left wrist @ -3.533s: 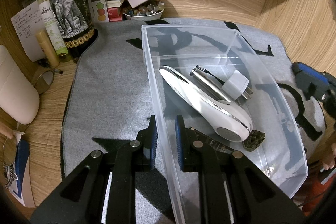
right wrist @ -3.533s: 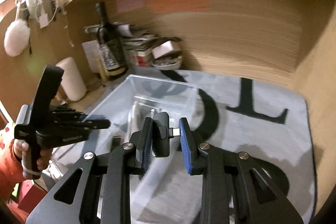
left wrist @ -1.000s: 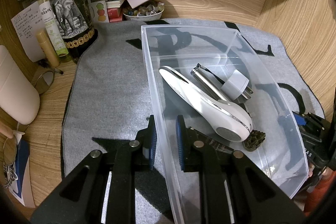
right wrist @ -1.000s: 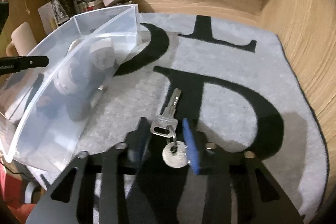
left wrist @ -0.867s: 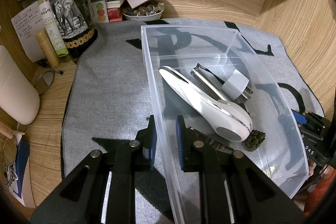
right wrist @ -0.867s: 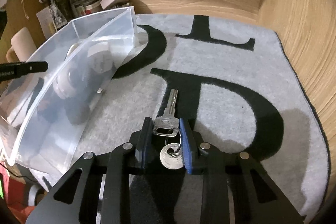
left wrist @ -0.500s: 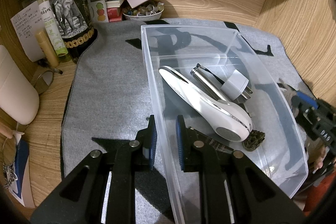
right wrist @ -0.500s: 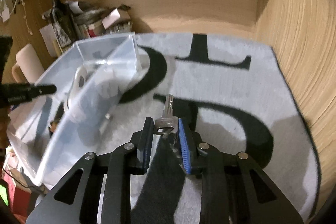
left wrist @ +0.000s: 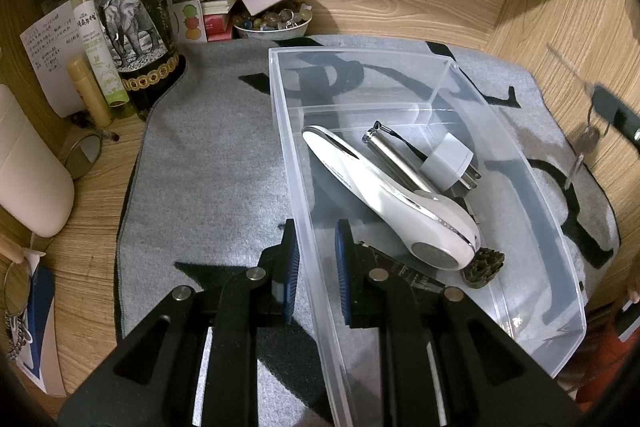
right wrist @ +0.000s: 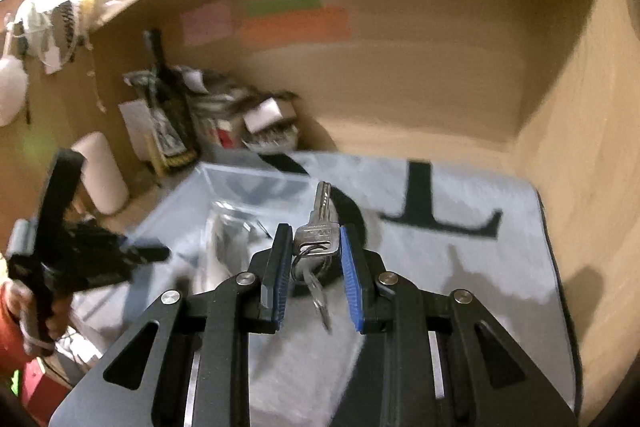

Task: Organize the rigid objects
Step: 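Lower the silver key into the box and open the right gripper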

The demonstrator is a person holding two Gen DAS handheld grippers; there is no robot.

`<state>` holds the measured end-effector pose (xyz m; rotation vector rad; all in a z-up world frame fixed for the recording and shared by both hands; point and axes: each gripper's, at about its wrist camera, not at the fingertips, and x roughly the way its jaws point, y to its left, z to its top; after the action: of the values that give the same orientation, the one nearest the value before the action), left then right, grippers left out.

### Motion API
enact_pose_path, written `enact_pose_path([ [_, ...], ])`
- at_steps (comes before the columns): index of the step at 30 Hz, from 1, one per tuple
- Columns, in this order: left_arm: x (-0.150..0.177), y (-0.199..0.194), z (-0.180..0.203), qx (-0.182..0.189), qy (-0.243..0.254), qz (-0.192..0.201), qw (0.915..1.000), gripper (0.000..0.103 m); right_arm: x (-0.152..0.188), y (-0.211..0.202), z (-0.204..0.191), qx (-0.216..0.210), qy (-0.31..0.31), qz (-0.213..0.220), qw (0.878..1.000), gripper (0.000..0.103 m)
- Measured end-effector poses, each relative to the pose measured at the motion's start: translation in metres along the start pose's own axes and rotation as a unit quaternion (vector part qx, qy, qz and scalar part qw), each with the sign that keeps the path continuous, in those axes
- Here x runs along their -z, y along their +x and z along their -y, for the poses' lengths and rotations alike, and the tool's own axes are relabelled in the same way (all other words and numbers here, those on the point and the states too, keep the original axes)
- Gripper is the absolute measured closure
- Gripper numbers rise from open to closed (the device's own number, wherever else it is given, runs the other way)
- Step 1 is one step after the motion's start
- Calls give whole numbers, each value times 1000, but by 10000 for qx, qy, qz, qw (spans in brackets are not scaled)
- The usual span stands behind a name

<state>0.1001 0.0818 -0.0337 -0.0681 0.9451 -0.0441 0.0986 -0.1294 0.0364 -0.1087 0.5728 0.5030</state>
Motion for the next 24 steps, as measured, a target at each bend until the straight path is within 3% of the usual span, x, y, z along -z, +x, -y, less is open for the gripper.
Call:
enact_pose_path([
  [10,0,0,0,-6,4,1,10000,87,-18,8,-35,-491,-325,193,9981,81],
  [24,0,0,0,-2,-5,20,10000,87,17,63,-47,-521,-481,-850,9939,81],
])
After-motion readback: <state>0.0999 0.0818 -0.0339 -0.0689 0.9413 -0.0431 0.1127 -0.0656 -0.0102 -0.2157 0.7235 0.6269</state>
